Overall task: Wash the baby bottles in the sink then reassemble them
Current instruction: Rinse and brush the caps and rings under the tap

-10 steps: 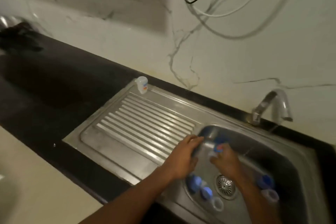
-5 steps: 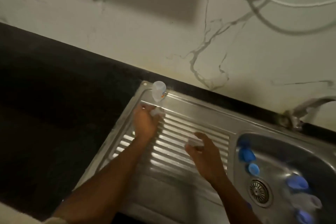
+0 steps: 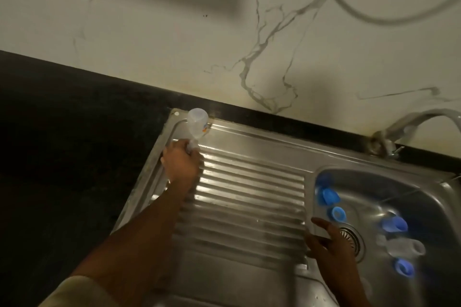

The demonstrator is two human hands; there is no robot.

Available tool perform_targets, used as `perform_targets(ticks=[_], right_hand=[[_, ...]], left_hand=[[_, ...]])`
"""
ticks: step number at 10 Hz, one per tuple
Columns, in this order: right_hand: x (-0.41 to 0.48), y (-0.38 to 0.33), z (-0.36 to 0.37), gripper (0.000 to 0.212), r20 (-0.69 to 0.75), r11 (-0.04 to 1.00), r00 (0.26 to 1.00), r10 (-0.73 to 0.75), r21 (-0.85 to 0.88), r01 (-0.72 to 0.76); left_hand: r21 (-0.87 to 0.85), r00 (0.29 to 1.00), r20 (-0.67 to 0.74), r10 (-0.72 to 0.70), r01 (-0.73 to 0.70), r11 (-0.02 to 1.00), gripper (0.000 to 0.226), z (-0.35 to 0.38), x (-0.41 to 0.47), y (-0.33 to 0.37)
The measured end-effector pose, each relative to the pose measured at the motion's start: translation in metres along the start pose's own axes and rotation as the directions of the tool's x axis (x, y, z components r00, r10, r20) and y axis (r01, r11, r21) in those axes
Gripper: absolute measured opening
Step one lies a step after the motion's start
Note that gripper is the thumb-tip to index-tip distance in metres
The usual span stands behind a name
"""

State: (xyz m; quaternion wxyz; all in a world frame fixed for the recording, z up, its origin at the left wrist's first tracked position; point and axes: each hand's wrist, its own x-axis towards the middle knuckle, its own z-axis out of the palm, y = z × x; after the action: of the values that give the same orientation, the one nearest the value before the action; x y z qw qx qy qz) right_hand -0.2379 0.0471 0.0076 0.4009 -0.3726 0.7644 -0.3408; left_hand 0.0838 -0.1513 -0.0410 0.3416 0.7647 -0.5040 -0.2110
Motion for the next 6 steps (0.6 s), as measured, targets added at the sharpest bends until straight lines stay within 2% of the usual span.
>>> perform_targets(ticks=[1, 2, 3, 4, 5, 6], right_hand=[[0.000, 0.008, -0.001, 0.037, 0.016, 1.000, 1.000, -0.008, 0.024, 0.008], [-0.002, 0.010, -0.007, 0.035, 0.036, 0.999, 0.999, -0.034, 0.040, 0.032], [-0.003, 0.012, -0.025, 0.036, 0.033, 0.996, 0.997, -0.071, 0.059, 0.069], [0.008, 0.016, -0.051, 0.031, 0.003, 0.993, 0.997, -0.083, 0.082, 0.083], [0.038, 0.040, -0.085, 0.024, -0.072, 0.993, 0.995, -0.072, 0.087, 0.078], [0.094, 0.084, -0.116, 0.021, -0.177, 1.000, 0.984, -0.006, 0.015, 0.009]], left_hand=[[-0.046, 1.000, -0.003, -0.024, 0.024, 0.999, 0.036, -0.006, 0.002, 0.001], [-0.002, 0.996, 0.064, -0.065, 0.065, 0.998, 0.033, -0.009, 0.003, 0.002], [-0.153, 0.994, 0.084, -0.064, 0.077, 0.985, 0.034, -0.007, -0.006, -0.001], [-0.514, 0.981, 0.043, 0.188, -0.140, 0.846, 0.024, 0.008, -0.018, -0.027], [-0.763, 0.935, 0.082, 0.346, -0.164, 0.625, 0.043, 0.001, -0.072, 0.002], [0.055, 0.974, -0.037, 0.224, -0.222, 0.974, 0.047, 0.024, -0.142, 0.042]])
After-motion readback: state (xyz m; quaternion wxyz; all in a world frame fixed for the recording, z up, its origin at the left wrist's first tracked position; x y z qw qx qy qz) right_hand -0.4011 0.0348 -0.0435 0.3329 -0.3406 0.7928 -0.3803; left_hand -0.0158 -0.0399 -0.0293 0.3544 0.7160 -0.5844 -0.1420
